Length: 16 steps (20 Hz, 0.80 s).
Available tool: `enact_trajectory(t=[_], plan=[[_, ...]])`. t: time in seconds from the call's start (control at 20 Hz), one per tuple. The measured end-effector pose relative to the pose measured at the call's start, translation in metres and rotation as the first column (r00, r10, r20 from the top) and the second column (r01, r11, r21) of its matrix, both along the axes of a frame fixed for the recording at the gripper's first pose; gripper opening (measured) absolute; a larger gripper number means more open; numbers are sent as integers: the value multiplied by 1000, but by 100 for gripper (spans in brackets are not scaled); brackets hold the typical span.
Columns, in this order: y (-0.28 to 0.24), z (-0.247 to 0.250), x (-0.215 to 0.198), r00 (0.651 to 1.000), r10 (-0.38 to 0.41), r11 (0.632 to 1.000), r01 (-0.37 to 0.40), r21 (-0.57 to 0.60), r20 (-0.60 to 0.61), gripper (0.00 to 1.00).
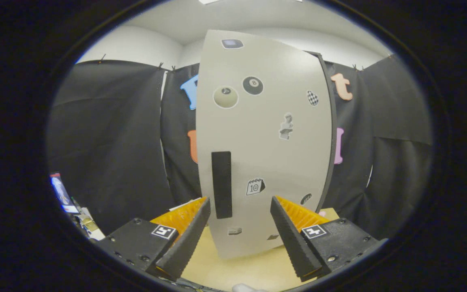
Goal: Open the shoe cabinet door, grab the shoes and put them into the shoe cabinet, then close the shoe cabinet door.
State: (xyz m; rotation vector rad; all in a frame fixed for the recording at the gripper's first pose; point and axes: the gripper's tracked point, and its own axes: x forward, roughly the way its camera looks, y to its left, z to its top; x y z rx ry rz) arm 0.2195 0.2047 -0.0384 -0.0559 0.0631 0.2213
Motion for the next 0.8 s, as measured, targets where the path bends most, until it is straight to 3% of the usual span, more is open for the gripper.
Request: enact_trajectory(t=[0.4, 0.8], plan=[[-26, 18, -9, 999, -40, 999, 40, 17, -1, 98], [-93, 52, -24, 986, -161, 987, 160, 26, 35, 98]])
